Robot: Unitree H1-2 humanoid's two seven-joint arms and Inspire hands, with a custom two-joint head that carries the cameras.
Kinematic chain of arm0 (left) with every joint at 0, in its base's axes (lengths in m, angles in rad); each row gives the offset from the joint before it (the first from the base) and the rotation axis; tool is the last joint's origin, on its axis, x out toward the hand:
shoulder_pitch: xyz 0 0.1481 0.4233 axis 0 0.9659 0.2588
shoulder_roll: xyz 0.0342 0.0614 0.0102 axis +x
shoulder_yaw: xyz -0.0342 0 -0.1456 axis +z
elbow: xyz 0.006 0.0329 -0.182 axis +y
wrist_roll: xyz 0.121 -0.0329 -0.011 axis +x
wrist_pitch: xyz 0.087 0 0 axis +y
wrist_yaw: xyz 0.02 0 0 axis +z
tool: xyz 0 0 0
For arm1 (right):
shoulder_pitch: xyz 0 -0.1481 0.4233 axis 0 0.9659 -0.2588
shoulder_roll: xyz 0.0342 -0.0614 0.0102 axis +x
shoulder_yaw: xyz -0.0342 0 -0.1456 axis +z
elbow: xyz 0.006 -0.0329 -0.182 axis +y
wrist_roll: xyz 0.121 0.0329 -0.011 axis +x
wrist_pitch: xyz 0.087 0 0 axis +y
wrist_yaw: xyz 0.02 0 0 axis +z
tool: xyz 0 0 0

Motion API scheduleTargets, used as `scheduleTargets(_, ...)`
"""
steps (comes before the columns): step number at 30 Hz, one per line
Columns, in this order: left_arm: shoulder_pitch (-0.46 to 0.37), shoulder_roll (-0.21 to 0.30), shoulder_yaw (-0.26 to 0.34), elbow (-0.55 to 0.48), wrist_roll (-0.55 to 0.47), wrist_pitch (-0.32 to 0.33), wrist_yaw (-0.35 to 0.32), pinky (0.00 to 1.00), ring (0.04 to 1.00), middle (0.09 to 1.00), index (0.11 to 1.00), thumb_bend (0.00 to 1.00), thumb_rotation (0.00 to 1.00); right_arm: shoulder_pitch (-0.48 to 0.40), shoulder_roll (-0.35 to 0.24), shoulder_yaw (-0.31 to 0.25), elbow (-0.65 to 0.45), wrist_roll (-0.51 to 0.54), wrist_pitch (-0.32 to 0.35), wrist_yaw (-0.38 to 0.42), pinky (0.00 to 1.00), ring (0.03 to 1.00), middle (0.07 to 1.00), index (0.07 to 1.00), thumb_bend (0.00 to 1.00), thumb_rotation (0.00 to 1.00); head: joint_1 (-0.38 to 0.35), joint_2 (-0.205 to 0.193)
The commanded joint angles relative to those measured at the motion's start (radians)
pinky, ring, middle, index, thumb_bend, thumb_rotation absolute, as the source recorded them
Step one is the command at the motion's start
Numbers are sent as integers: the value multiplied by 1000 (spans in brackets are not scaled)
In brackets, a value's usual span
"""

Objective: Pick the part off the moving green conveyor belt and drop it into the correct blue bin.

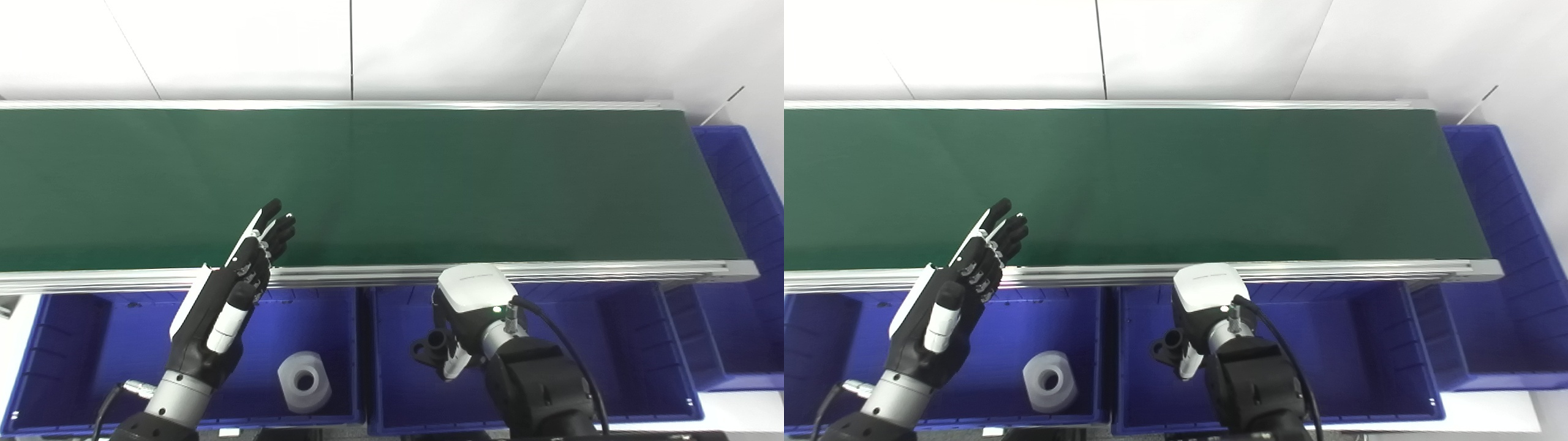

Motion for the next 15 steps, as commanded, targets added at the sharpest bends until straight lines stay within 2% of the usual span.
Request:
scheduleTargets(1, -10, -2, -5, -18, 11, -19, -2, 1000, 963, 953, 999, 794, 906, -4, 29, -2, -27, 1, -43, 30, 407, 490, 574, 588, 835, 232, 8, -2)
scheduleTargets(2, -11, -2, -6, -15, 12, -21, -2, 1000, 962, 953, 998, 798, 906, -3, 34, -5, -29, 7, -40, 44, 479, 576, 654, 636, 892, 314, 11, -3)
scheduleTargets(5, -13, -3, -10, -6, 14, -26, -5, 997, 963, 956, 998, 791, 902, -4, 36, -11, -22, 24, -38, 59, 612, 709, 767, 709, 976, 444, 34, -15)
scheduleTargets(10, -7, 1, -15, 7, 25, -41, -10, 996, 956, 948, 995, 762, 861, 3, 11, 3, -9, 79, -50, 41, 581, 698, 770, 759, 1000, 444, 45, -29)
scheduleTargets(11, -5, 2, -17, 9, 28, -42, -11, 991, 956, 945, 994, 765, 856, 5, 6, 8, -6, 87, -51, 37, 546, 673, 761, 767, 1000, 439, 53, -28)
scheduleTargets(15, 0, -4, -27, 11, 44, -39, -6, 997, 960, 941, 989, 783, 845, 13, -12, 8, -4, 150, -39, 37, 540, 664, 759, 770, 1000, 432, 76, -31)
